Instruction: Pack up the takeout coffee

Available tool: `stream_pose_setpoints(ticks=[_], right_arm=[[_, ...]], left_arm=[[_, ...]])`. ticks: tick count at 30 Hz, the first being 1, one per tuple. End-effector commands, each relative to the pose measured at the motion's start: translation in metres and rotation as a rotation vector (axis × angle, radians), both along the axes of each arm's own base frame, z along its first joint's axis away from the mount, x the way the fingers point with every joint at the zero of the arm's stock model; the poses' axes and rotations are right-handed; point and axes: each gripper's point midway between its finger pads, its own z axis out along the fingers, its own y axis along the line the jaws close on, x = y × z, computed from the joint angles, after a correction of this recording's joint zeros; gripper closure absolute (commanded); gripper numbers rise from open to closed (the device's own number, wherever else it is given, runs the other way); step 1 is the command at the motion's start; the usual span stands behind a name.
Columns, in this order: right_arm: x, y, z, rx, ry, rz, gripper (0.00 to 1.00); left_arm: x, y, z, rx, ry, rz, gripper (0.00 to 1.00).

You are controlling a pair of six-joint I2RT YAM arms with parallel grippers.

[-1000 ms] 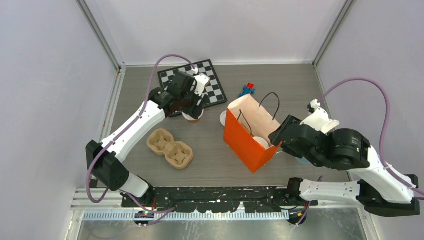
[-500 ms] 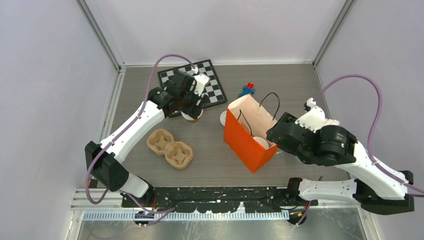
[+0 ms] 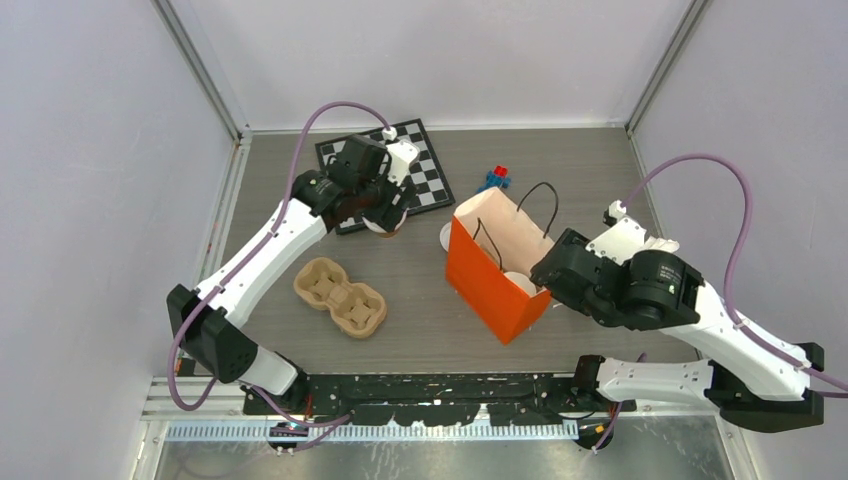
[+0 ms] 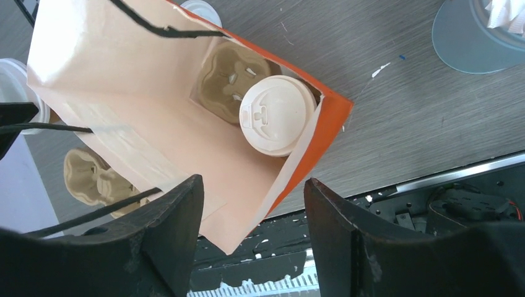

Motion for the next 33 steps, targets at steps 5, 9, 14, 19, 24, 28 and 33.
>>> stream_pose_setpoints(ticks=[5,9,14,19,24,28,33], right_arm=[[-0.011,-0.040,-0.008,-0.132,0.070,-0.053,0.33],[-0.004,-0.037,-0.013,-0.163,0.064,-0.061,0.33],[0.002,-0.021,-0.018,-0.182,0.080,-0.028,0.35],[0.002,-0.016,-0.023,-0.165,0.093,-0.020,0.48],[0.003,-0.011,-0.026,-0.149,0.095,-0.005,0.63],[0.007,-0.001,-0.018,-0.128,0.067,0.047,0.79],[0.013,0.019,-0.011,-0.127,0.029,0.177,0.84]], left_arm=[[0.002,0.000,0.016,-0.011,-0.052,-0.005,0.39],[0.001,0.000,0.020,-0.016,-0.053,-0.005,0.39],[0.002,-0.003,0.028,-0.041,-0.060,0.004,0.38],[0.001,-0.007,0.035,-0.072,-0.059,0.005,0.39],[-0.003,-0.003,0.042,-0.084,-0.059,0.020,0.39],[-0.011,-0.002,0.051,-0.119,-0.055,0.034,0.40],[-0.018,0.001,0.067,-0.156,-0.056,0.057,0.41]])
